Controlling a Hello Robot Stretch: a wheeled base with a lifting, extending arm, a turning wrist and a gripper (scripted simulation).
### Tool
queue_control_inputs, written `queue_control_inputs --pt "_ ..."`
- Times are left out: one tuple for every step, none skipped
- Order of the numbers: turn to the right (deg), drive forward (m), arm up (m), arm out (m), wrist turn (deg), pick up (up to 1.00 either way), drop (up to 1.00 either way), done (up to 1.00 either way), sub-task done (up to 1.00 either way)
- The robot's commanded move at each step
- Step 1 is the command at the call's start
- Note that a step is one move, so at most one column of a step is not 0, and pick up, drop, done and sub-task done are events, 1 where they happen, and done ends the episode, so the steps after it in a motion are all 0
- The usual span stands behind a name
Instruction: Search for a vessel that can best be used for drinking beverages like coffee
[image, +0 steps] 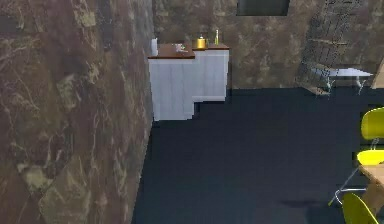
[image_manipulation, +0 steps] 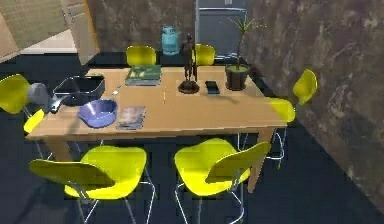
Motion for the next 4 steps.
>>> queue_control_inputs --pt "-3.0 0.00 0.00 0.00 0.0 0.00 0.00 0.00 0.00" --pt "0.0 1.00 0.00 0.00 0.0 0.00 0.00 0.00 0.00" --pt "0.0 1.00 0.00 0.00 0.0 0.00 0.00 0.00 0.00" --pt "3.0 0.00 0.00 0.00 0.0 0.00 0.00 0.00 0.00"
